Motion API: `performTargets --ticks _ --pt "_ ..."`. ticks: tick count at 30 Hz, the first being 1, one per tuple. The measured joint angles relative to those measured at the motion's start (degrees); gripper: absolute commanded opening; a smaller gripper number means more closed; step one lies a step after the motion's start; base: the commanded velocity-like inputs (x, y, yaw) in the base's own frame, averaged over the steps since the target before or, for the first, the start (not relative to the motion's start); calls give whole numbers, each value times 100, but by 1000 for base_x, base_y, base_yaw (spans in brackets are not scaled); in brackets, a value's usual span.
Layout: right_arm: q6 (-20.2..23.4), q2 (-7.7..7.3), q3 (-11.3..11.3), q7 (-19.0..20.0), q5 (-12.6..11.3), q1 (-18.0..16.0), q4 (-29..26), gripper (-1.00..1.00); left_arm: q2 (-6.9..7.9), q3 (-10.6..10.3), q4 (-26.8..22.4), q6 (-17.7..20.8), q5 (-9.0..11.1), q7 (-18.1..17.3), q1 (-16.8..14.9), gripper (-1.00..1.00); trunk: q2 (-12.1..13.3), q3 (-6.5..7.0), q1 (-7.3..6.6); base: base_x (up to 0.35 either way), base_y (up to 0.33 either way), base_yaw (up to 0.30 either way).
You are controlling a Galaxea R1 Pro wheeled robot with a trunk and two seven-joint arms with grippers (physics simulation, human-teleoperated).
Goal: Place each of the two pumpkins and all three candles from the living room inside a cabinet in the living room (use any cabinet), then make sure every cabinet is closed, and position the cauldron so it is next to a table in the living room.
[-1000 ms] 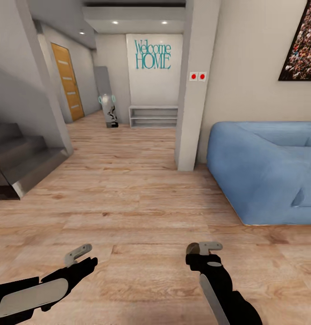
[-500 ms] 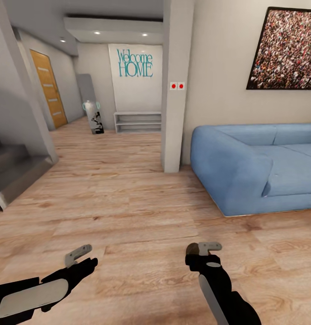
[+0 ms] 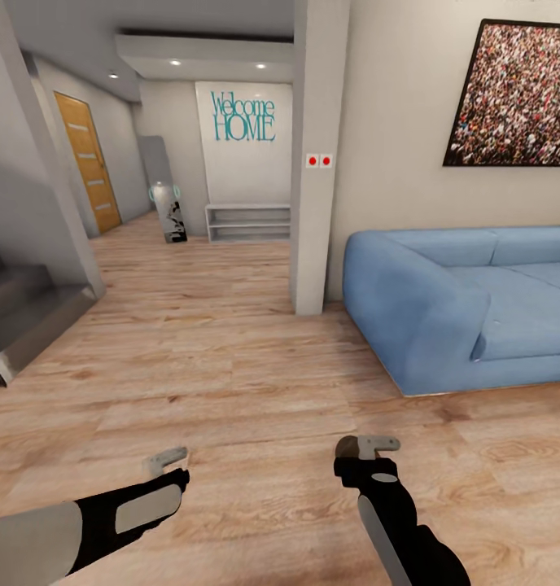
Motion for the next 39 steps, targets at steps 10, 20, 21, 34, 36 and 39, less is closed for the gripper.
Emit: performTargets --ticks 10,20,21,34,36,39 --pt "-54 7 -18 9 -12 0 119 -100 -1165 -12 3110 1308 61 -2471 -4 100 401 179 -220 0 0 0" --pt "-458 9 4 21 -5 0 406 -100 -1254 -13 3242 1361 57 -2512 -4 100 802 359 -440 0 0 0" --pt "-475 9 2 21 -2 0 412 -100 -1254 -13 3244 1361 57 -2511 -5 100 842 377 -461 0 0 0" --pt "-1131 -21 -6 42 -8 0 583 -100 -1415 8 3352 83 -19 -2702 699 100 1363 610 -747 0 0 0" --pt "-1142 -6 -4 40 -14 0 592 -100 -1414 9 3348 -471 -12 -2696 907 100 1444 646 -791 0 0 0" --pt "-1278 5 -2 34 -6 0 604 -100 -1404 13 3350 -989 6 -2697 1197 100 1564 699 -857 0 0 0"
